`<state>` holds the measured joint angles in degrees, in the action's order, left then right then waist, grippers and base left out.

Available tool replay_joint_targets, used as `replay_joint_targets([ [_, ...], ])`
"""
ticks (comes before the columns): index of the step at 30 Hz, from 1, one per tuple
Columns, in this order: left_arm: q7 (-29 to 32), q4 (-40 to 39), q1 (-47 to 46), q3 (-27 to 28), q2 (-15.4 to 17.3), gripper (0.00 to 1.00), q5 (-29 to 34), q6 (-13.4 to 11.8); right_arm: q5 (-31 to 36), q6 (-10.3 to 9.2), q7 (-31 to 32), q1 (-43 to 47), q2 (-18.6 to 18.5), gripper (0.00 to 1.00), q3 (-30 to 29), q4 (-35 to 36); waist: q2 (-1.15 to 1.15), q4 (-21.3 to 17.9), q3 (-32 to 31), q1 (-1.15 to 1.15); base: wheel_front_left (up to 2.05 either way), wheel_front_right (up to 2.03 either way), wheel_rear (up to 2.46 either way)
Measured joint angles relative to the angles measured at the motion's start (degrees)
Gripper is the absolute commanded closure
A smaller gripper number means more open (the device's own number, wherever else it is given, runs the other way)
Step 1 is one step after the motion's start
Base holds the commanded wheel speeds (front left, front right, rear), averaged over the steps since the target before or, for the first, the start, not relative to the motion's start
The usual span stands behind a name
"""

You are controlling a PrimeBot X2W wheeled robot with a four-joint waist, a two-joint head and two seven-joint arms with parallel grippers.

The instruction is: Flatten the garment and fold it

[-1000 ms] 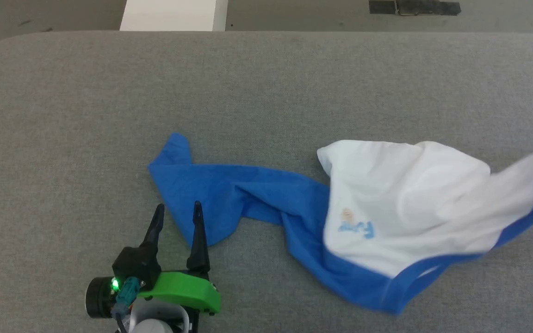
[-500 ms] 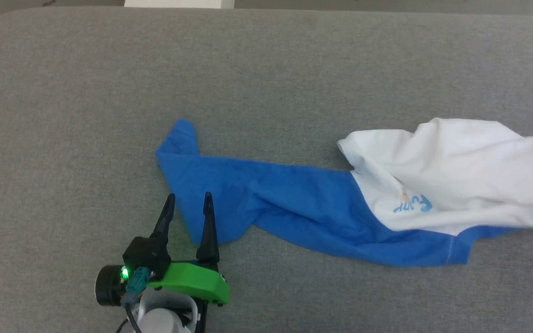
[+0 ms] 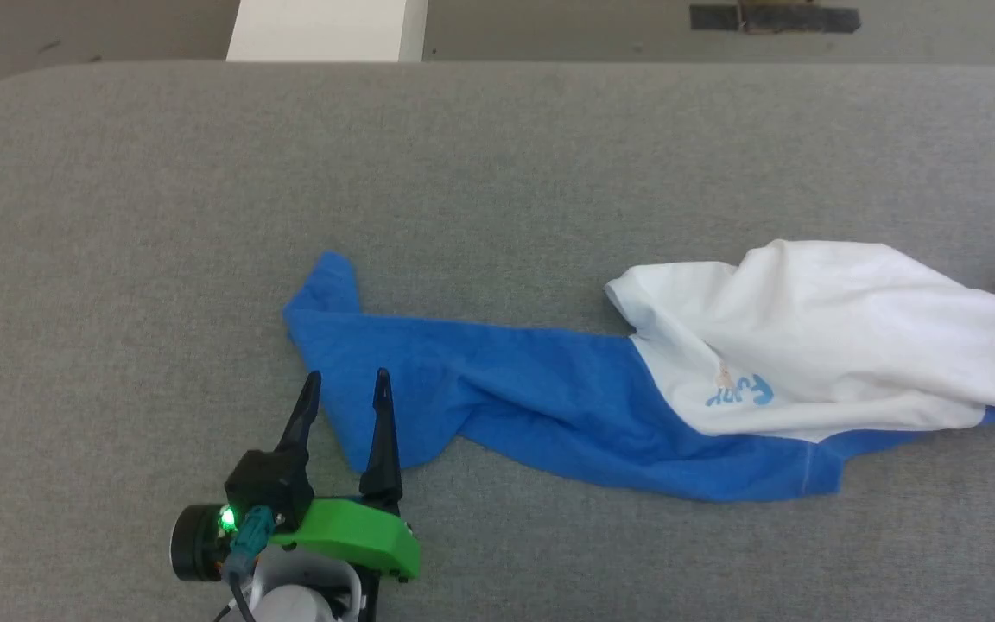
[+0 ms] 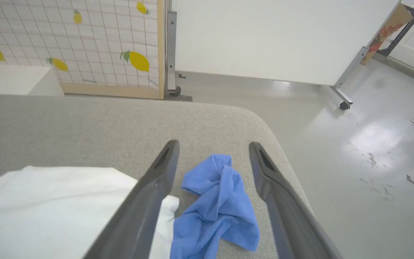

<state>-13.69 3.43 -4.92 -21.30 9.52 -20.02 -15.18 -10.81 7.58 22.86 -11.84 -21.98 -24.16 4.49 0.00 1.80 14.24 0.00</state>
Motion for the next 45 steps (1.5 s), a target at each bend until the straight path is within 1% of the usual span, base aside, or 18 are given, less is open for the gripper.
replay_joint_targets([
  [2, 0.0, -0.3, 0.9, 0.0, 0.4, 0.0, -0.1, 0.0, 0.6, 0.0, -2.0, 2.4, 4.7, 0.0, -1.0, 5.9, 0.0, -0.7, -1.1, 0.0, 0.0, 0.0, 0.0],
  [4, 0.0, -0.5, 1.5, 0.0, 0.9, 0.0, -0.1, 0.0, 1.5, 0.0, -4.3, 5.4, 9.2, 0.0, -1.5, 10.3, 0.0, -1.3, -1.9, 0.0, 0.0, 0.0, 0.0],
  [7, 0.0, -1.2, 2.1, 0.2, 1.3, 0.0, -0.2, 0.0, 3.1, 0.0, -7.9, 10.6, 15.7, 0.0, -1.1, 14.9, 0.0, -2.2, -2.7, 0.0, 0.0, 0.0, 0.0],
  [8, 0.0, -1.5, 2.2, 0.2, 1.4, 0.0, -0.2, -0.2, 3.4, 0.0, -9.2, 12.4, 17.2, 0.0, -0.5, 15.8, 0.0, -2.6, -2.8, 0.0, 0.0, 0.0, 0.0],
  [10, 0.0, -2.2, 2.6, 0.3, 1.4, 0.0, -0.2, -0.4, 3.4, 0.0, -11.3, 15.4, 18.7, 0.0, 1.2, 16.9, 0.0, -3.1, -2.9, 0.0, 0.0, 0.0, 0.0],
  [12, 0.0, -3.1, 2.6, 0.3, 1.5, 0.0, -0.2, -0.8, 2.8, 0.0, -13.7, 17.9, 19.0, 0.0, 3.2, 16.8, 0.0, -3.7, -2.7, 0.0, 0.0, 0.0, 0.0],
  [14, 0.0, -4.3, 2.5, 0.3, 1.6, 0.0, 0.1, -1.0, -0.5, 0.0, -15.6, 19.0, 19.0, 0.0, 4.3, 15.1, 0.0, -4.3, -2.4, 0.0, 0.0, 0.0, 0.0],
  [17, 0.9, -5.5, 0.6, -1.2, 2.5, 0.0, 1.6, -0.4, -2.0, 0.0, -17.9, 19.5, 19.1, 0.0, 5.8, 12.9, 0.0, -4.9, -1.5, 0.0, 0.0, 0.0, 0.0],
  [20, 4.5, -5.9, -5.9, -4.0, 4.0, 0.0, 4.7, 2.0, -1.5, 0.0, -19.2, 18.9, 19.1, 0.0, 6.3, 12.1, 0.0, -5.3, -0.2, 0.0, 0.0, 0.0, 0.0],
  [23, 9.4, -4.7, -15.7, -7.5, 4.4, 0.0, 7.6, 6.0, -1.1, 0.0, -19.4, 17.2, 19.1, 0.0, 6.5, 11.9, 0.0, -5.5, 1.3, 0.0, 0.0, 0.0, 0.0],
  [25, 13.0, -2.0, -23.4, -10.7, 3.8, 0.0, 9.4, 9.3, -1.0, 0.0, -19.4, 16.1, 19.1, 0.0, 6.4, 12.1, 0.0, -5.6, 2.4, 0.0, 0.0, 0.0, 0.0],
  [28, 16.4, 3.6, -32.9, -13.8, 0.6, 0.0, 10.8, 13.4, -0.7, 0.0, -19.4, 15.0, 19.0, 0.0, 6.6, 12.5, 0.0, -5.7, 4.2, 0.0, 0.0, 0.0, 0.0],
  [32, 20.7, 13.6, -41.5, -17.2, -2.7, 0.0, 11.1, 18.1, -0.8, 0.0, -19.2, 13.6, 19.1, 0.0, 7.8, 13.2, 0.0, -6.1, 6.5, 0.0, 0.0, 0.0, 0.0],
  [36, 25.4, 22.0, -45.5, -20.0, -4.1, 0.0, 10.3, 20.7, -0.8, 0.0, -18.5, 12.8, 19.1, 0.0, 8.3, 13.7, 0.0, -7.1, 8.5, 0.0, 0.0, 0.0, 0.0],
  [39, 30.0, 27.0, -47.3, -22.4, -4.4, 0.0, 9.4, 21.7, -0.9, 0.0, -18.3, 12.7, 19.1, 0.0, 8.4, 13.8, 0.0, -8.2, 9.6, 0.0, 0.0, 0.0, 0.0],
  [42, 34.2, 30.3, -48.1, -24.5, -4.5, 0.0, 6.9, 22.2, -1.4, 0.0, -18.3, 12.7, 19.1, 0.0, 8.3, 13.7, 0.0, -9.1, 10.7, 0.0, 0.0, 0.0, 0.0],
  [44, 35.9, 31.4, -48.3, -25.8, -4.6, 0.0, 5.5, 22.2, -1.5, 0.0, -18.3, 12.7, 19.1, 0.0, 8.3, 13.4, 0.0, -9.6, 11.3, 0.0, 0.0, 0.0, 0.0],
  [45, 36.8, 31.5, -48.9, -26.8, -4.6, 0.24, 4.6, 22.2, -1.5, 0.0, -18.3, 12.7, 19.1, 0.0, 8.3, 13.2, 0.0, -9.9, 11.6, 0.0, 0.0, 0.0, 0.0],
])
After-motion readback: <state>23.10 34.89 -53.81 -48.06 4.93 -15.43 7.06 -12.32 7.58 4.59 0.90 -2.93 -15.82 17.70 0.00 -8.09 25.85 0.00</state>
